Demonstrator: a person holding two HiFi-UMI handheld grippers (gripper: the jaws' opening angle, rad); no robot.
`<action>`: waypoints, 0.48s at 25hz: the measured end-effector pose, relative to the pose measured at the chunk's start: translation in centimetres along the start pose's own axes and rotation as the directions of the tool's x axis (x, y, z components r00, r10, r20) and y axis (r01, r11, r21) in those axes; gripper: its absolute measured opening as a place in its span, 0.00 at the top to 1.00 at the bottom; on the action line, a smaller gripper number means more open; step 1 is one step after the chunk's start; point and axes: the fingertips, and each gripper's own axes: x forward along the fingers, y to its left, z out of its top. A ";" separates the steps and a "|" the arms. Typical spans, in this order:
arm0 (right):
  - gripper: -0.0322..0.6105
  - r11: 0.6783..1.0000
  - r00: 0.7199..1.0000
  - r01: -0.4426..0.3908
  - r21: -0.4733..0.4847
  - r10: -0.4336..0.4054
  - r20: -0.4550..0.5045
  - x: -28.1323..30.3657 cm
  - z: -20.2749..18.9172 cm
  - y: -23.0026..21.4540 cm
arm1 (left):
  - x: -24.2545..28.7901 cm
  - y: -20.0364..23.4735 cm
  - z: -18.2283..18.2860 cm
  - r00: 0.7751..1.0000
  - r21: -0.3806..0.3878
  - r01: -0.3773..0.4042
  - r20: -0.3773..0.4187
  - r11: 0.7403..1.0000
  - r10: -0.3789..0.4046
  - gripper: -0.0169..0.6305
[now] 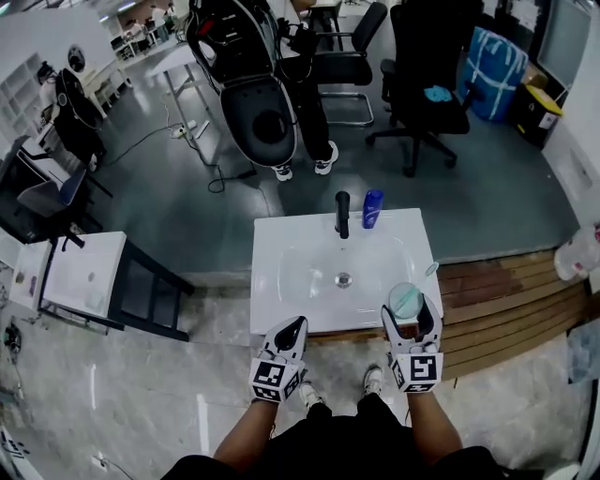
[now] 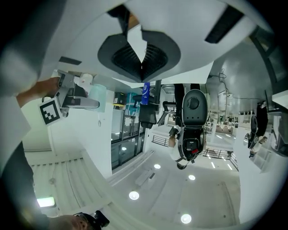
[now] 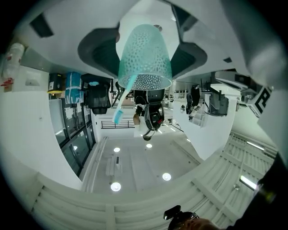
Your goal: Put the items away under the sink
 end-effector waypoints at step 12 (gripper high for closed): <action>0.39 0.992 0.992 -0.123 0.000 0.123 0.042 -4.9 0.6 0.5 | -0.4 -6.3 0.7 0.997 -0.057 -0.023 0.070 0.998 0.026 0.94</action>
